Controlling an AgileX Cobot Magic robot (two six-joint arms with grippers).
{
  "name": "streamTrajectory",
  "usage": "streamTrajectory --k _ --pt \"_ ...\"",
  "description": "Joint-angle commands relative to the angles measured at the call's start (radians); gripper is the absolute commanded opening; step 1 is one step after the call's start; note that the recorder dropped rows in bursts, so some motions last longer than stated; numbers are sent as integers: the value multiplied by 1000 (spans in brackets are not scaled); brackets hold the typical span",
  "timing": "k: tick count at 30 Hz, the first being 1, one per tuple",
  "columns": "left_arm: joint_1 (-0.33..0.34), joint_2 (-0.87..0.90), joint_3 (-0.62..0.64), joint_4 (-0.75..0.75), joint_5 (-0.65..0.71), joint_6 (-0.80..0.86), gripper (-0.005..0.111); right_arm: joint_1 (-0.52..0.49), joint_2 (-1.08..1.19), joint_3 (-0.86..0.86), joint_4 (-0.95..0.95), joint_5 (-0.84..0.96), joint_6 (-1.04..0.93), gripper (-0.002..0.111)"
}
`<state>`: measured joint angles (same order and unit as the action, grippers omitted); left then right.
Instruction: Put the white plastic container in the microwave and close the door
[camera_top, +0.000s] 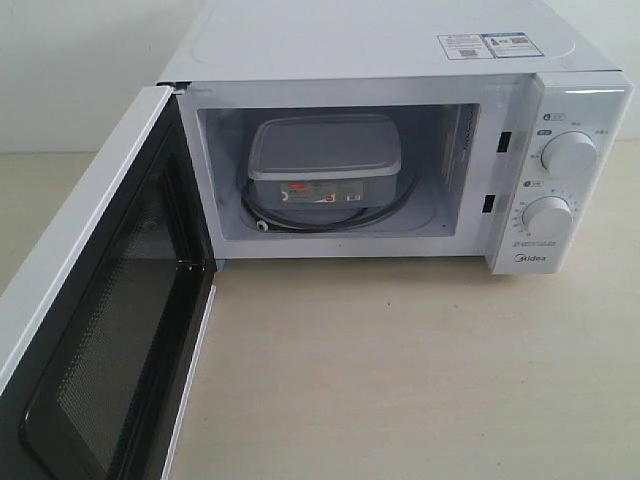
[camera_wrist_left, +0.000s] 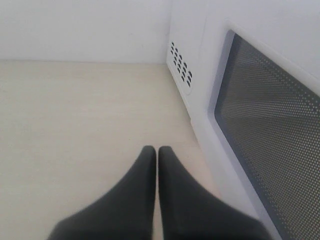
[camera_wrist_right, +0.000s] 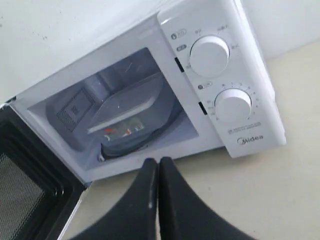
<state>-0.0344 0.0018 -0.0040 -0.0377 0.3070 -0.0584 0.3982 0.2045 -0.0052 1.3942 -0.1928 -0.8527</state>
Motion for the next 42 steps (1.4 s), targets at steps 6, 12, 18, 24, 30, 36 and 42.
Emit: streamTrajectory --k 6,12,18,24,30,36,42 --pt "3 -2 4 0 0 -1 4 -63 -63 5 -13 5 -6 0" --pt "3 -2 4 0 0 -1 4 -63 -63 5 -13 45 71 0" --pt "3 -2 4 0 0 -1 4 -60 -123 5 -13 112 171 0" --pt "3 -2 4 0 0 -1 4 -60 -204 5 -20 76 160 0" --pt "3 -2 4 0 0 -1 4 -60 -204 5 -546 80 421 0" --pt "3 -2 4 0 0 -1 4 -60 -204 5 -1271 151 853 0" --pt "3 -2 4 0 0 -1 4 -60 -204 5 -1436 315 950 0"
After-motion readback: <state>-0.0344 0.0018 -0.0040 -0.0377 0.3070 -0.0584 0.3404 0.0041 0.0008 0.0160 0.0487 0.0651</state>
